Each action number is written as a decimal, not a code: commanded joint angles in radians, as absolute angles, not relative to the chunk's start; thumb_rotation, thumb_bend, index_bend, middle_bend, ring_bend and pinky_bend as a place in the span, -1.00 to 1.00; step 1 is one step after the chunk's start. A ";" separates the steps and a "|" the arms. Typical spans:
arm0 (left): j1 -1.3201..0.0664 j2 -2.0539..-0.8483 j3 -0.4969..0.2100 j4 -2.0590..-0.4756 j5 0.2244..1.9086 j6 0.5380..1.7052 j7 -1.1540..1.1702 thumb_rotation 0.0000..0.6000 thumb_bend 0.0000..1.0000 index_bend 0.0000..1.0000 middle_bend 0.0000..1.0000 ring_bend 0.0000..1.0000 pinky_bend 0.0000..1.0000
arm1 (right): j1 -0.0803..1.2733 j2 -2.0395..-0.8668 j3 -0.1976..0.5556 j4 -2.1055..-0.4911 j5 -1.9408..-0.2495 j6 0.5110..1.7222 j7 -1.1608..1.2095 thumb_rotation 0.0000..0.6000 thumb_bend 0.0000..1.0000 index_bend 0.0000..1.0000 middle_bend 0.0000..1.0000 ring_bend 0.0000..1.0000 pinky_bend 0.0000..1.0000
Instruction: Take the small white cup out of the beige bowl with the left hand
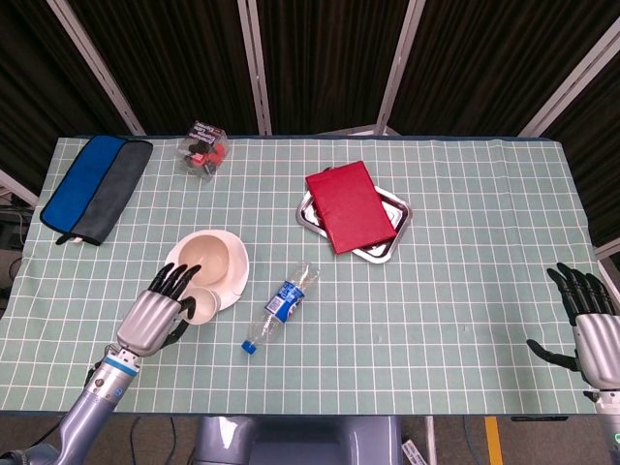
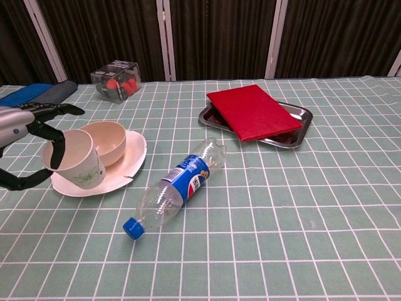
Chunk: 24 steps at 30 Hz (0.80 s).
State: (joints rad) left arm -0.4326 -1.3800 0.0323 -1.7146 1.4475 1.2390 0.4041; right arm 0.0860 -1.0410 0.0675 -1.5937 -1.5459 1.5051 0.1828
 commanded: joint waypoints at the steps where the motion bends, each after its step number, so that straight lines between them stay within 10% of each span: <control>1: -0.437 -1.386 0.041 -1.713 1.438 1.207 0.417 1.00 0.19 0.19 -1.00 -1.00 -1.00 | 0.086 -1.041 0.068 -1.594 -1.546 1.506 0.184 1.00 -0.93 -0.93 -1.00 -1.00 -1.00; 24: -0.448 -1.431 0.040 -1.708 1.433 1.154 0.437 1.00 0.19 0.16 -1.00 -1.00 -1.00 | 0.086 -1.039 0.068 -1.593 -1.545 1.506 0.189 1.00 -0.93 -0.93 -1.00 -1.00 -1.00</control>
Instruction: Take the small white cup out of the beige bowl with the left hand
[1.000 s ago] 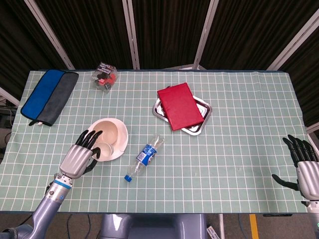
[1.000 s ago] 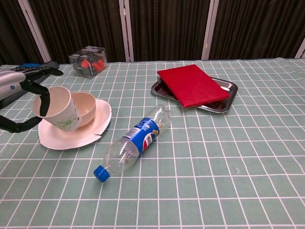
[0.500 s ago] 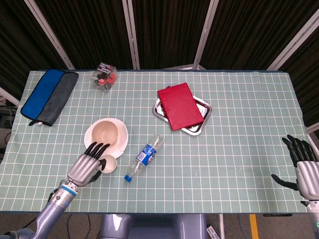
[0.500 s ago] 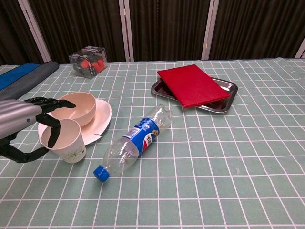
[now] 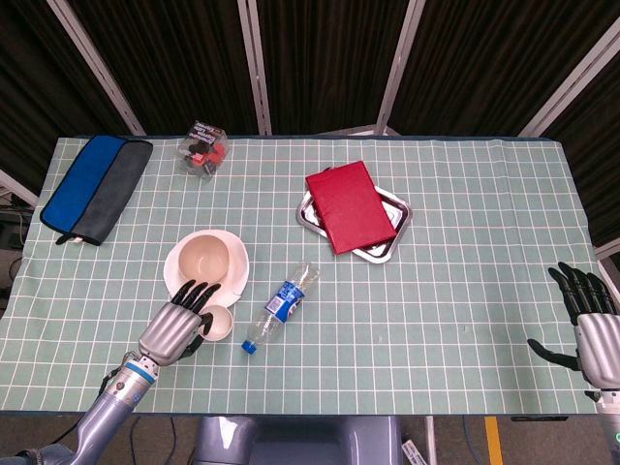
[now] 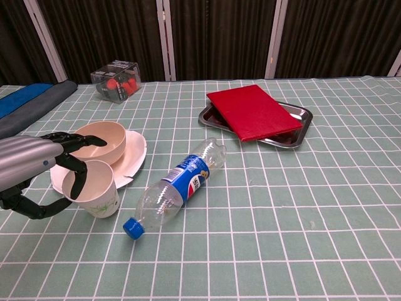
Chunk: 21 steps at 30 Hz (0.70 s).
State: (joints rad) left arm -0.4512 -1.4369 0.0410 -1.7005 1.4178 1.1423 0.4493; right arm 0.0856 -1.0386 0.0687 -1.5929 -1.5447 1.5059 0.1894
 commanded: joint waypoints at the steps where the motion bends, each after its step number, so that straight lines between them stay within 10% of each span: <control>1: -0.448 -1.428 0.040 -1.712 1.436 1.154 0.437 1.00 0.19 0.16 -1.00 -1.00 -1.00 | 0.086 -1.039 0.068 -1.593 -1.546 1.505 0.189 1.00 -0.93 -0.93 -1.00 -1.00 -1.00; 12: -0.459 -1.437 0.033 -1.705 1.375 1.105 0.489 1.00 0.18 0.08 -1.00 -1.00 -1.00 | 0.085 -1.037 0.068 -1.594 -1.548 1.507 0.191 1.00 -0.93 -0.92 -1.00 -1.00 -1.00; 21: -0.446 -1.424 0.030 -1.720 1.381 1.137 0.500 1.00 -0.63 -0.91 -1.00 -1.00 -1.00 | 0.085 -1.038 0.066 -1.594 -1.550 1.507 0.188 1.00 -0.93 -0.93 -1.00 -1.00 -1.00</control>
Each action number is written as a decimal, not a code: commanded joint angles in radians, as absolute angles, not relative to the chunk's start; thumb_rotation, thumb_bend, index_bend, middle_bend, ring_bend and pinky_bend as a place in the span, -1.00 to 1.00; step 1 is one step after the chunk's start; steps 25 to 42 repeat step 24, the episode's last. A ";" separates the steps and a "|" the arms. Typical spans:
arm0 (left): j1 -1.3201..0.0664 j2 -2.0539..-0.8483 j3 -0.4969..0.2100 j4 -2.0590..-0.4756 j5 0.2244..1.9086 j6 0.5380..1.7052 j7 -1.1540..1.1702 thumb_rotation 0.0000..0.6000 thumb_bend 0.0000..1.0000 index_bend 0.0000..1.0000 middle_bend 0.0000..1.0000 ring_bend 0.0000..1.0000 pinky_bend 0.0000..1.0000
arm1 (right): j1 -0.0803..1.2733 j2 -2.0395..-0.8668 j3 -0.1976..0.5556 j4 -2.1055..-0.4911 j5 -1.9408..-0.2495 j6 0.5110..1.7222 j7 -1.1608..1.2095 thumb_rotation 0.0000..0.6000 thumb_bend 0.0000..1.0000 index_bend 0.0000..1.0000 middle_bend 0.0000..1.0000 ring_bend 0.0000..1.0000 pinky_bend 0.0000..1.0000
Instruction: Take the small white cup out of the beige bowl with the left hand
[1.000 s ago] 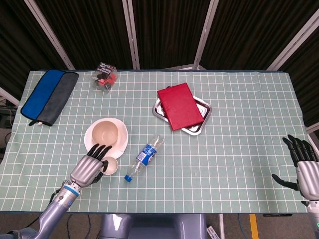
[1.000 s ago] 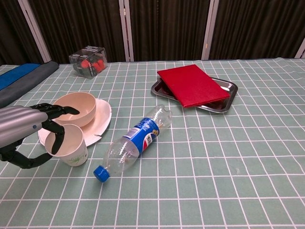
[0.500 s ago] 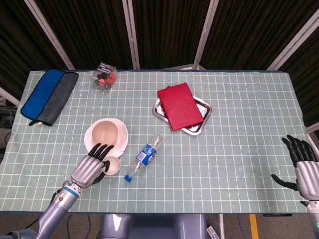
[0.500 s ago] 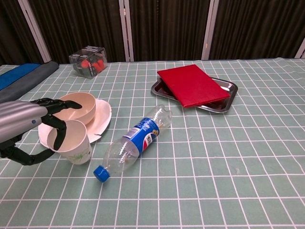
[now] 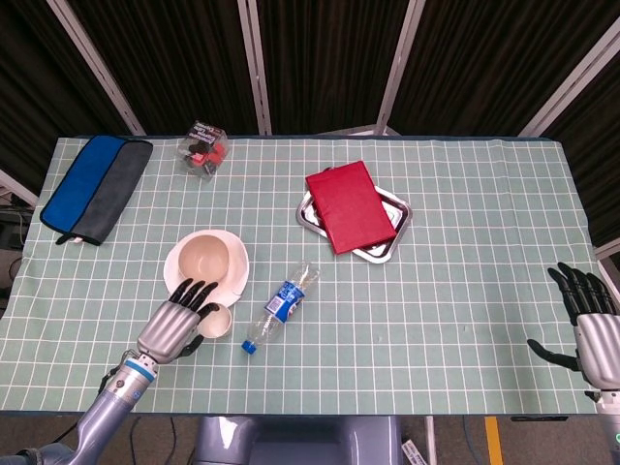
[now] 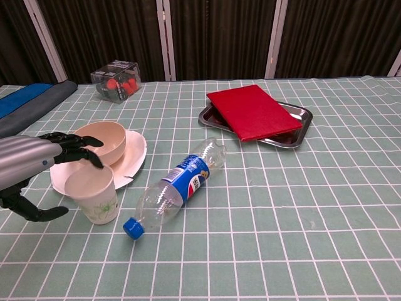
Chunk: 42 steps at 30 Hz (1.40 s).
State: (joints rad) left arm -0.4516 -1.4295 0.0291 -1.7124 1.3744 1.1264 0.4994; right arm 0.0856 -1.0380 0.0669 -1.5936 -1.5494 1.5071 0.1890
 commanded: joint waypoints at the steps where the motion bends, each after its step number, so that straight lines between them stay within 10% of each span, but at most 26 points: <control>1: -0.444 -1.422 0.030 -1.723 1.385 1.142 0.499 1.00 -0.65 -0.94 -1.00 -1.00 -1.00 | 0.086 -1.038 0.066 -1.594 -1.550 1.507 0.187 1.00 -0.93 -0.93 -1.00 -1.00 -1.00; 23: -0.139 -1.262 0.051 -1.725 1.503 1.648 0.349 1.00 -0.69 -1.00 -1.00 -1.00 -1.00 | 0.092 -1.054 0.062 -1.594 -1.555 1.497 0.142 1.00 -0.93 -0.93 -1.00 -1.00 -1.00; 42: -0.127 -1.255 0.055 -1.719 1.501 1.658 0.339 1.00 -0.70 -1.00 -1.00 -1.00 -1.00 | 0.092 -1.055 0.061 -1.594 -1.557 1.497 0.138 1.00 -0.93 -0.93 -1.00 -1.00 -1.00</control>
